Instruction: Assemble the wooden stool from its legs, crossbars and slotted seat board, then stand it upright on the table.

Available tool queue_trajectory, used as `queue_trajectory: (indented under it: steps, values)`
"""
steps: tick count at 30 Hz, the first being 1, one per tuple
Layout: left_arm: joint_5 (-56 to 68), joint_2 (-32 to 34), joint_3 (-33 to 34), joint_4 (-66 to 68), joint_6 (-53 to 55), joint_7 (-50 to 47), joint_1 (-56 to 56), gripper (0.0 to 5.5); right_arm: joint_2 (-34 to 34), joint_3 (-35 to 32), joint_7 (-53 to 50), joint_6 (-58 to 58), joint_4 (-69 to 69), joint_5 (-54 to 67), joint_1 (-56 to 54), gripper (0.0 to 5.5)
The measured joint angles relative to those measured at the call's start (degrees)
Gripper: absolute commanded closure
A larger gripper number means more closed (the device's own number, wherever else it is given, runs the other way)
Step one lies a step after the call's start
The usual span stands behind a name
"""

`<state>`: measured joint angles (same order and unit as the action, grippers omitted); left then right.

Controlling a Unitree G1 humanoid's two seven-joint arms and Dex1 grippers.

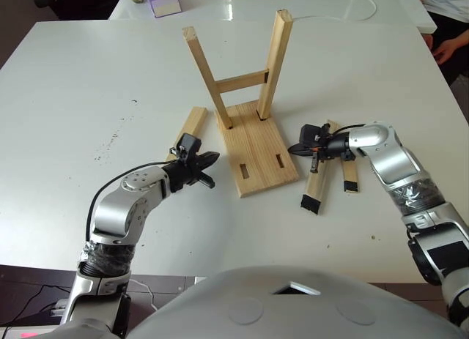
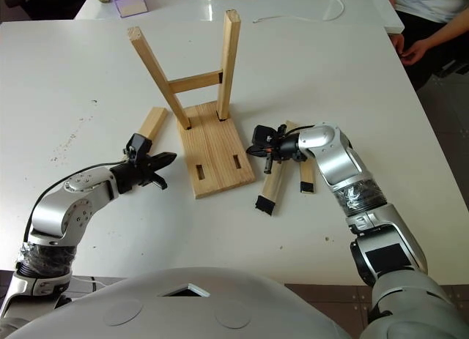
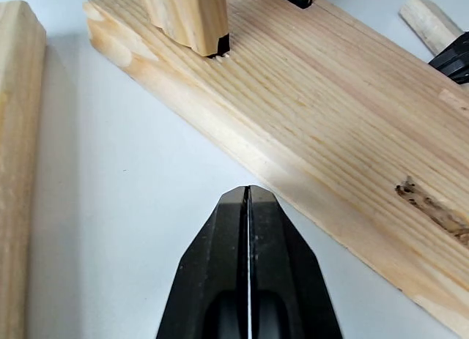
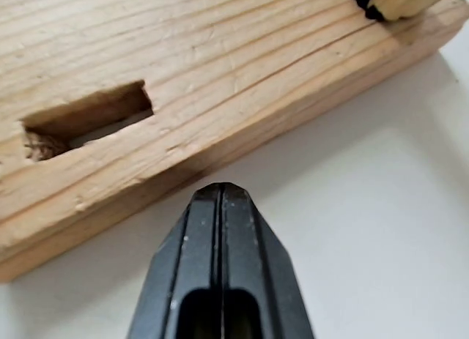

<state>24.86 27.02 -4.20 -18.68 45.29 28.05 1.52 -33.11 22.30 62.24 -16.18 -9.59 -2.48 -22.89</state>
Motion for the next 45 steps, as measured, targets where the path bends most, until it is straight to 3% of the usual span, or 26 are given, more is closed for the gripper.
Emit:
queue_trajectory:
  steps: [16, 20, 24, 26, 31, 34, 41, 45]
  values:
    - [-2.49, -1.57, 0.32, 0.51, -1.22, -0.99, 0.77, 5.5, -0.16, -0.3, 2.75, -4.95, 8.26, 2.67, 2.87, 5.48]
    - [1.07, -2.57, 8.61, -4.54, -1.22, -2.91, 1.16, 5.5, -1.48, -9.48, -0.48, -9.93, 12.05, 7.78, 4.47, 5.48]
    - [9.09, -5.88, 21.82, -15.83, -0.71, -8.85, 2.05, 5.5, -4.4, -24.23, -4.89, -16.15, 19.73, 15.37, 6.92, 4.97]
    - [11.65, -9.38, 23.19, -21.54, -0.18, -13.35, 3.03, 5.5, -3.06, -29.12, -11.3, -18.72, 23.05, 15.95, 9.59, 4.6]
    - [7.74, -19.38, 13.39, -33.21, -0.56, -26.32, 9.14, 5.5, 8.19, -35.27, -30.92, -24.92, 32.17, 14.78, 22.19, 3.87]
    - [1.57, -22.09, 9.21, -35.37, -2.49, -32.46, 14.38, 5.5, 12.59, -36.4, -38.38, -27.42, 37.42, 13.33, 28.9, 3.43]
    - [-11.66, -27.26, -0.09, -38.03, -9.85, -41.82, 20.36, 5.5, 12.41, -36.45, -39.61, -33.49, 47.89, 15.05, 42.22, 2.28]
    - [-15.73, -28.88, -3.12, -37.94, -11.32, -44.05, 22.59, 5.5, 11.71, -36.54, -39.11, -37.58, 52.0, 16.52, 46.32, 2.28]
